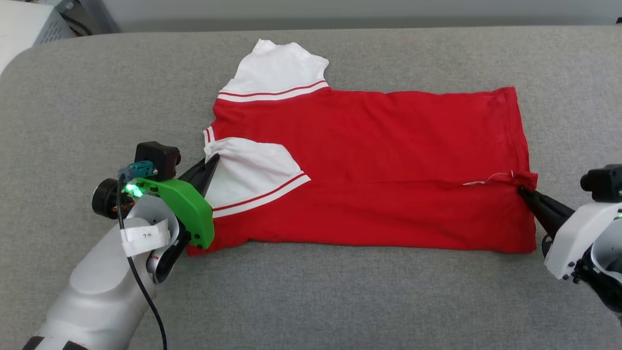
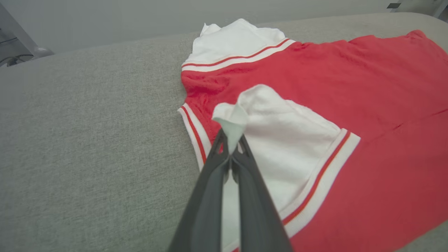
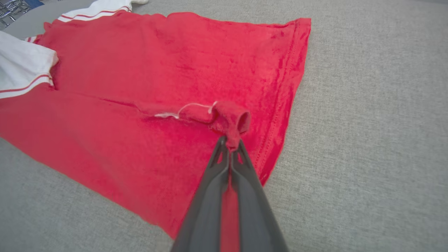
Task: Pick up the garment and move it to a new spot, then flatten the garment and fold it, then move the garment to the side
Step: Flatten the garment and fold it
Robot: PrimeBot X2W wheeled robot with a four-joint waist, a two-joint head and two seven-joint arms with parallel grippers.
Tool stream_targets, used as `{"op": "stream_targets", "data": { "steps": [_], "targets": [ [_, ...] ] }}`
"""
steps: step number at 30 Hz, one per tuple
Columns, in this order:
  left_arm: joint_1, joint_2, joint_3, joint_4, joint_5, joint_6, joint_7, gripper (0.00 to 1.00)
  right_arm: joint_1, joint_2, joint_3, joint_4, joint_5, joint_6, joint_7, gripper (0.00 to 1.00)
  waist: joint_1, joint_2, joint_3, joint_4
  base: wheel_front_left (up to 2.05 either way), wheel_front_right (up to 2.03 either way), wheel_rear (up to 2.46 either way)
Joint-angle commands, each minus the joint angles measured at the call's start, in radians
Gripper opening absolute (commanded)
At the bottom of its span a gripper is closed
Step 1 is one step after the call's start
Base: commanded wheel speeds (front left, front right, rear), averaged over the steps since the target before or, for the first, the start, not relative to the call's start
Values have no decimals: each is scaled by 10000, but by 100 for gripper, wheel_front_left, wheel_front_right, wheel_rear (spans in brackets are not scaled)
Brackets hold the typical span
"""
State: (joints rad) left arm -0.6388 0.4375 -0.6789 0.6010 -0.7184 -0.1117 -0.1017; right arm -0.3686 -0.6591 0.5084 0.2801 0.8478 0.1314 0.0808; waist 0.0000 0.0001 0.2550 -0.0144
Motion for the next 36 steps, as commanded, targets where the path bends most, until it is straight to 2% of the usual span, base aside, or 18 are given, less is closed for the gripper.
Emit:
{"op": "stream_targets", "data": {
  "steps": [1,6,13,14,15,16,17,23,27,30,32,36],
  "targets": [
    [-247,-89,-51,246,-8,-67,-40,0,-285,65,77,176,-36,-7,56,0,0,-1,340,-179,0,0,0],
    [-588,-335,-491,1452,-63,-162,-155,0,-916,215,609,933,-7,-7,301,0,0,-1,536,-163,0,0,0],
    [-709,-689,-1283,2414,-602,-186,-294,0,-1345,439,1165,1723,165,-7,-49,0,0,-1,504,-92,0,0,0],
    [-708,-705,-1369,2476,-698,-186,-315,17,-1357,440,1188,1775,193,-7,-155,5,0,-1,459,-79,0,0,0],
    [-719,-704,-1466,2562,-808,-187,-334,100,-1361,434,1194,1840,234,-7,-280,31,0,-1,394,-58,0,0,0],
    [-744,-692,-1531,2607,-880,-187,-402,100,-1350,427,1205,1878,271,-7,-358,45,0,-1,332,-37,0,0,0],
    [-776,-676,-1588,2635,-1003,-187,-472,100,-1336,395,1209,1903,296,-7,-489,100,0,-1,250,-9,0,0,0],
    [-1280,-139,-1999,2331,-1278,-188,-647,100,-1025,93,1078,1660,363,-7,-1236,100,0,-1,-237,222,0,0,0],
    [-1687,375,-2344,1743,-1616,-189,49,100,-714,-123,878,1310,314,-7,-1449,100,0,-1,-501,370,0,0,0],
    [-1995,806,-2738,1261,-1940,-189,1213,100,-526,-218,756,1057,223,-7,-1394,100,0,-1,-635,449,0,0,0],
    [-2199,1070,-3107,787,-2364,-189,2480,100,-395,-294,752,877,107,-7,-1191,100,0,-1,-730,507,0,0,0],
    [-2601,1464,-3629,-84,-3032,-189,4260,100,-184,-341,675,605,48,-7,-760,100,0,-1,-832,571,0,0,0]
  ]
}}
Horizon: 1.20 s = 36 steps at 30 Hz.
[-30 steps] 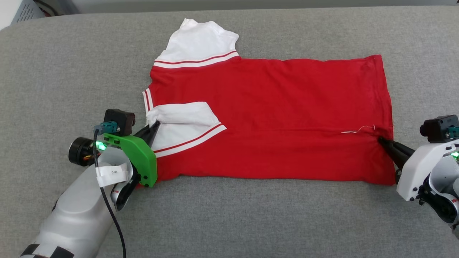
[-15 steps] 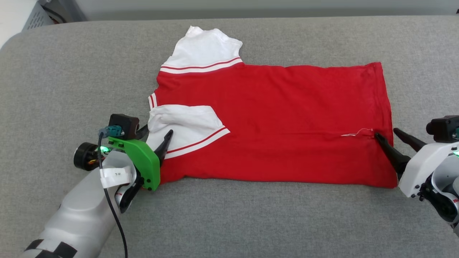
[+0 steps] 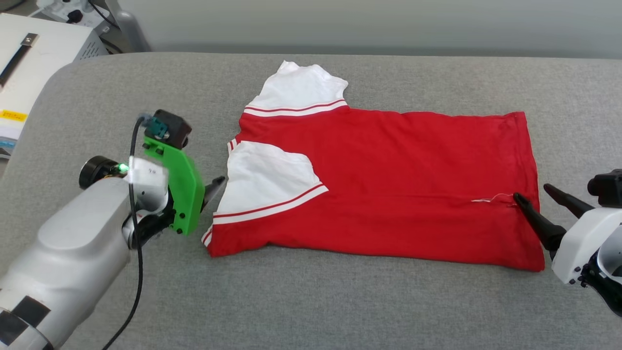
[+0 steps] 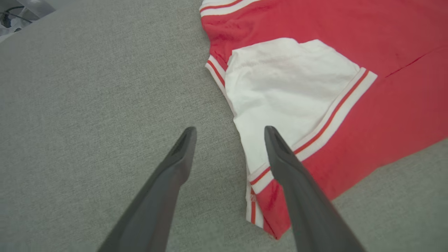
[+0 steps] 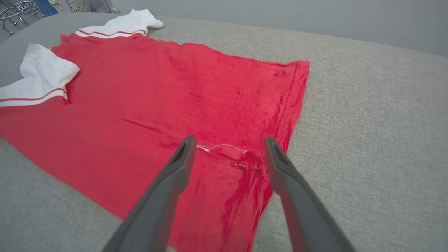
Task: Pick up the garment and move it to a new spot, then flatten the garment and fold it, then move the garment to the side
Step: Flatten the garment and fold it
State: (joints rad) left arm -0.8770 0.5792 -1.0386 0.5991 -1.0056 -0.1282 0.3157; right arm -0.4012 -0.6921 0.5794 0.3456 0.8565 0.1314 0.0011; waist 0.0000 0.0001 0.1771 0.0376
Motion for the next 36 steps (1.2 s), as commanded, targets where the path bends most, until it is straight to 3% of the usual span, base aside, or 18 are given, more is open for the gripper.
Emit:
{"op": "stream_targets", "data": {
  "steps": [1,5,9,15,23,24,25,32,36],
  "targets": [
    [-274,86,-85,-190,-347,-24,401,100,190,-9,-57,-106,-27,-7,133,100,0,-1,-67,61,0,0,0],
    [-353,180,-552,-378,-1164,-24,2209,100,406,20,-156,-358,-70,-7,582,100,0,-1,-117,27,0,0,0],
    [-202,118,-780,-95,-1575,-24,3022,100,512,106,-259,-471,-71,-7,795,100,0,-1,-84,-76,0,0,0],
    [260,-155,-978,643,-1878,-24,3337,100,533,272,-295,-537,-84,-7,1057,100,0,-1,102,-298,0,0,0],
    [932,-614,-1216,1400,-2000,-24,2937,100,440,430,-313,-505,-157,-7,1186,100,0,-1,240,-485,0,0,0],
    [956,-631,-1281,1425,-1945,-24,2833,44,432,409,-340,-499,-179,-7,1183,100,0,-1,219,-481,0,0,0],
    [973,-640,-1321,1430,-1925,-24,2762,0,421,378,-356,-507,-223,-7,1175,100,0,-1,195,-473,0,0,0],
    [804,-202,-1518,681,-1623,-25,1723,0,36,-58,-506,-761,-1038,-7,1593,100,0,-1,-129,-476,0,0,0],
    [741,238,-1489,85,-1495,-25,1141,0,-195,-410,-658,-1327,-1190,-7,2774,100,0,-1,-301,-453,0,0,0]
  ]
}}
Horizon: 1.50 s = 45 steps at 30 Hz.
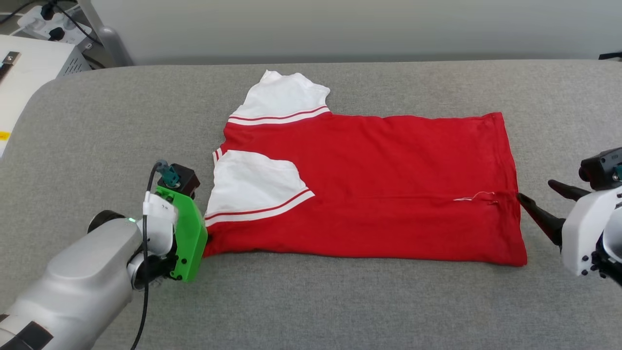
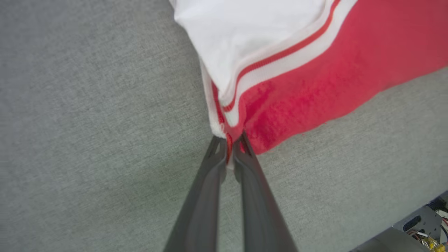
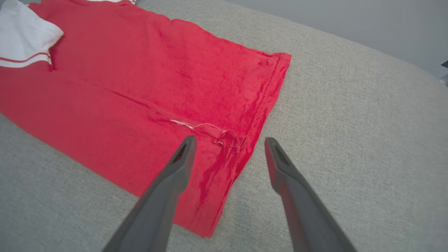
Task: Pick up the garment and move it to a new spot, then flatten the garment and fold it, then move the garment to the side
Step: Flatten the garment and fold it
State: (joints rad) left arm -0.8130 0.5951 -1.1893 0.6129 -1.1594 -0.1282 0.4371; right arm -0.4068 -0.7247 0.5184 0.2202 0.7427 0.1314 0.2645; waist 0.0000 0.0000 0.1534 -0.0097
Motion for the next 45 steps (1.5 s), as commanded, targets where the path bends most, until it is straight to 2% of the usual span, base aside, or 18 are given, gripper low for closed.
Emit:
{"op": "stream_targets", "data": {
  "steps": [1,6,12,21,29,30,31,38,45],
  "targets": [
    [97,152,36,-177,36,-25,-140,0,-152,-179,-75,-223,14,-7,487,100,0,0,-78,33,0,0,0],
    [63,461,104,-837,89,12,-332,0,-154,-710,-312,-806,521,-7,2613,100,0,0,-38,91,0,0,0],
    [-10,646,133,-1464,214,228,-398,0,-70,-644,-486,-779,881,-7,4078,100,0,0,174,185,0,0,0],
    [-91,727,222,-1840,259,451,-509,0,-181,304,-190,541,675,-7,4249,100,0,0,649,366,0,0,0],
    [198,700,257,-1675,43,449,-648,0,48,938,729,1669,946,-7,3862,100,0,0,800,475,0,0,0],
    [260,717,261,-1639,6,442,-674,0,38,951,790,1718,987,-7,3739,9,0,0,769,456,0,0,0],
    [348,749,267,-1590,-42,433,-711,0,2,920,885,1745,975,-7,3552,0,0,0,710,424,0,0,0],
    [820,996,312,-1548,-277,368,-970,0,-129,492,1103,1576,1162,-7,2466,0,0,0,88,318,0,0,0],
    [1278,1544,291,-2333,-345,468,-1114,0,409,-141,912,839,1579,-7,1815,0,0,0,-554,374,0,0,0]
  ]
}}
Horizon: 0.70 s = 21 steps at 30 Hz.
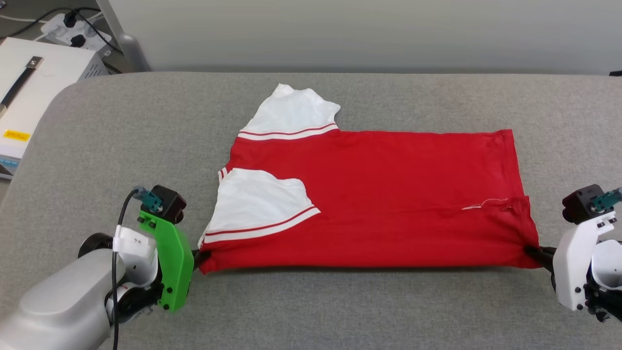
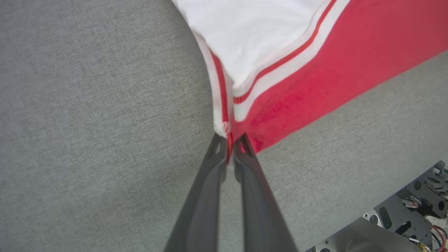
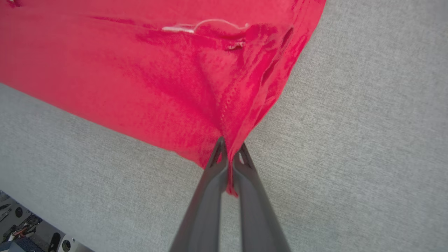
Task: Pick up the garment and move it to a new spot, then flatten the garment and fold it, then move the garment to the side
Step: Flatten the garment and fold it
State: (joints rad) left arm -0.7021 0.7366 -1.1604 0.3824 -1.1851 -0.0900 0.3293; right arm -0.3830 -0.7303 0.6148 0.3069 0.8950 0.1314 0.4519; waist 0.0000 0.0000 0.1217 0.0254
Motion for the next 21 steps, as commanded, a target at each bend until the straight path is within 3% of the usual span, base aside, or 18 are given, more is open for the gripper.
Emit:
{"op": "stream_targets", "data": {
  "steps": [1,11,21],
  "targets": [
    [233,200,-6,-182,-98,127,-39,0,272,-163,-85,-140,99,-7,-84,0,0,0,-279,28,0,0,0],
    [1142,774,-201,-1522,-226,732,-115,0,1661,-662,-748,-1207,192,-7,-167,0,0,0,-291,13,0,0,0],
    [1625,572,-296,-1061,-459,892,-236,0,2584,-160,-1449,-1261,-39,-7,379,0,0,0,145,9,0,0,0]
  ]
}}
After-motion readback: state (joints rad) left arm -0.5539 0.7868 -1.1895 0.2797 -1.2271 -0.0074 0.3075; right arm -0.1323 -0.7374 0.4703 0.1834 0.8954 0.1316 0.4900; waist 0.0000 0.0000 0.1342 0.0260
